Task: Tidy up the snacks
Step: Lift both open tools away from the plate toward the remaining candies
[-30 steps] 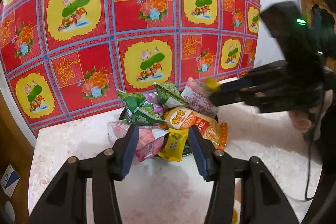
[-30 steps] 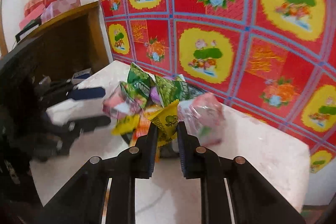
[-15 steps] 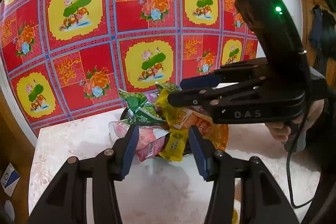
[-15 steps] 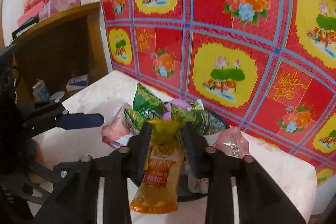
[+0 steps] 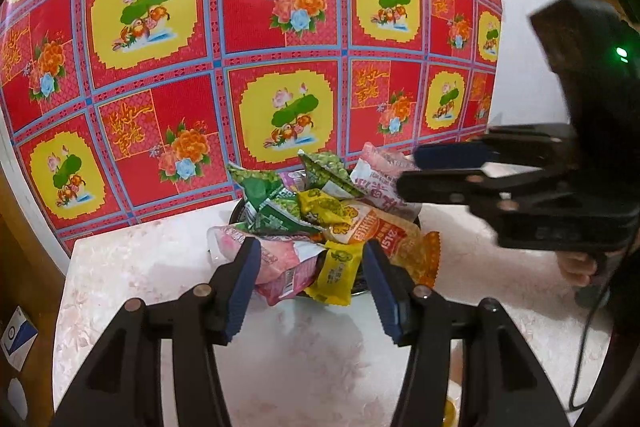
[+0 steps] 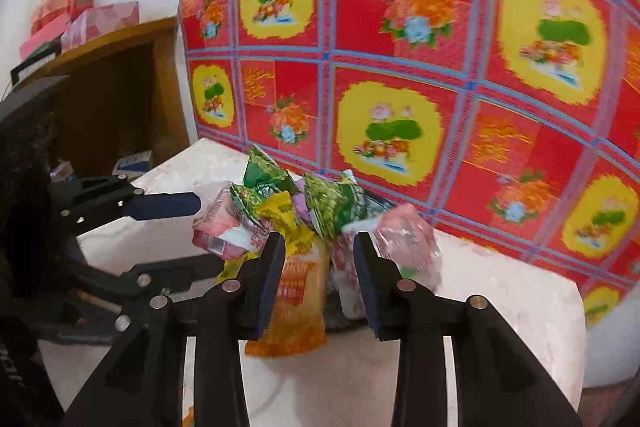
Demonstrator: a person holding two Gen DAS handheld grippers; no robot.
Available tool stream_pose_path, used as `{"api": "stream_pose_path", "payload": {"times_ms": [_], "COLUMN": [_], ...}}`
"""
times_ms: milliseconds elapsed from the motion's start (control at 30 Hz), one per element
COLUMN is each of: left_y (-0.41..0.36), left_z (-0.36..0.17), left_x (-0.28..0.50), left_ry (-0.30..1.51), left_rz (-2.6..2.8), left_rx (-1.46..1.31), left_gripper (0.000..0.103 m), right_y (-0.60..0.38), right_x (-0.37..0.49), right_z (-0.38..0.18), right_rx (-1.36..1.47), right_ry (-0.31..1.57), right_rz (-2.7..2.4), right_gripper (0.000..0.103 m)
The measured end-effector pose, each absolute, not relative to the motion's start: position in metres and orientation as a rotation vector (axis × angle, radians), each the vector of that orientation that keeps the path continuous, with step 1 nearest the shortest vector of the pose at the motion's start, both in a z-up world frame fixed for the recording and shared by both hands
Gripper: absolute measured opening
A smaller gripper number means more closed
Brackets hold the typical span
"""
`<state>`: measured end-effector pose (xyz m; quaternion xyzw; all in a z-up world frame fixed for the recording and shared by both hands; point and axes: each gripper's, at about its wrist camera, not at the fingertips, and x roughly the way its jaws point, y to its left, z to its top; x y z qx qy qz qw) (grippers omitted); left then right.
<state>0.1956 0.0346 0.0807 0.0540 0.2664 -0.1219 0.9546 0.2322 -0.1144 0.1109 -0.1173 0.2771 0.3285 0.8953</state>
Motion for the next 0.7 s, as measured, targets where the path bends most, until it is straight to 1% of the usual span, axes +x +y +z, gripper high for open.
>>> {"api": "stream_pose_path", "payload": {"times_ms": [200,400,567,700], "left_y": [0.035,0.036,0.028,0.017], "left_z": [0.080,0.081,0.096,0.092], "left_x": [0.196,0.196,0.168,0.142], "left_ry": [0.547,0.567,0.545,0.561], "left_rz": [-0.251,-0.331,-0.353,-0.340], "left_rx": [0.105,0.088,0.120,0.141], "left_gripper": [0.056,0.056,0.056,0.056], "right_y": [-0.144,-0.159,-0.167,-0.170], "right_x": [0.201,0.174,0.150,0.135], "right_z": [0.111,0.093,0.086,0.086], "right_rx": [-0.184,-0.193,-0.193,-0.216], "right_ry": [0.564,0.590,0.596,0.583], "right_rz": [0.608,0.572,0.580,0.584], "right_gripper": [0.037,0.037,0.037,0.037]}}
